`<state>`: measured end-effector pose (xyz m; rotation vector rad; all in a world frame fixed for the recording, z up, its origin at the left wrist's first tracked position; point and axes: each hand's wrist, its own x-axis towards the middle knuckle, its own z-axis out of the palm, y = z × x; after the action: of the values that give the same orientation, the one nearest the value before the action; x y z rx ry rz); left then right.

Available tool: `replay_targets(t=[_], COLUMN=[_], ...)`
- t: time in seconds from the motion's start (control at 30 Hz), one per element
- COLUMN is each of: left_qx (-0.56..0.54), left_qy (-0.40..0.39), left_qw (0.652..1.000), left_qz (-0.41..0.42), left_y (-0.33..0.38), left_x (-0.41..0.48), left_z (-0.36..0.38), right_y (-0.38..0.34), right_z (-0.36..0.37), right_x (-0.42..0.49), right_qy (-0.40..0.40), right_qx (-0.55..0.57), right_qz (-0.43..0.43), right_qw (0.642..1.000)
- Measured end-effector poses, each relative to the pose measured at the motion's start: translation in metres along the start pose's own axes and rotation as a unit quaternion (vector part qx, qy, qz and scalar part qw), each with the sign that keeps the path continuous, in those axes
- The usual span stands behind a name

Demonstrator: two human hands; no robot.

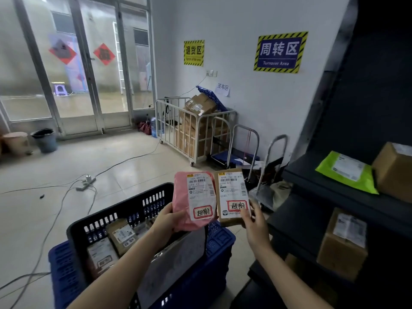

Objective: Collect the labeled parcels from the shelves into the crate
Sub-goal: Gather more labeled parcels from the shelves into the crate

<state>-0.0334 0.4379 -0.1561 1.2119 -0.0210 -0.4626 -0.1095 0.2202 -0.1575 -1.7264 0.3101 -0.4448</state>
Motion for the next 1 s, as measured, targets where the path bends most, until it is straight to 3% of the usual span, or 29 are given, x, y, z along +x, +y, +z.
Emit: replay_targets(t=[0.67,1.0], left_qx=[-0.02,0.0], left_qy=[0.134,0.288], left_qw=[0.991,0.955], left_qz=[0.0,-0.069], left_y=[0.029,-0.009], left_x=[0.065,0.109], left_z=[-0.139,-0.172], right_y=[0.009,0.059], right_z=[0.156,0.21], right_x=[0.092,0.148], right_qy=[-0.118,-0.192], right_qx=[0.001,-0.05], right_qz=[0.036,0.093], right_qw=[0.992,0.976])
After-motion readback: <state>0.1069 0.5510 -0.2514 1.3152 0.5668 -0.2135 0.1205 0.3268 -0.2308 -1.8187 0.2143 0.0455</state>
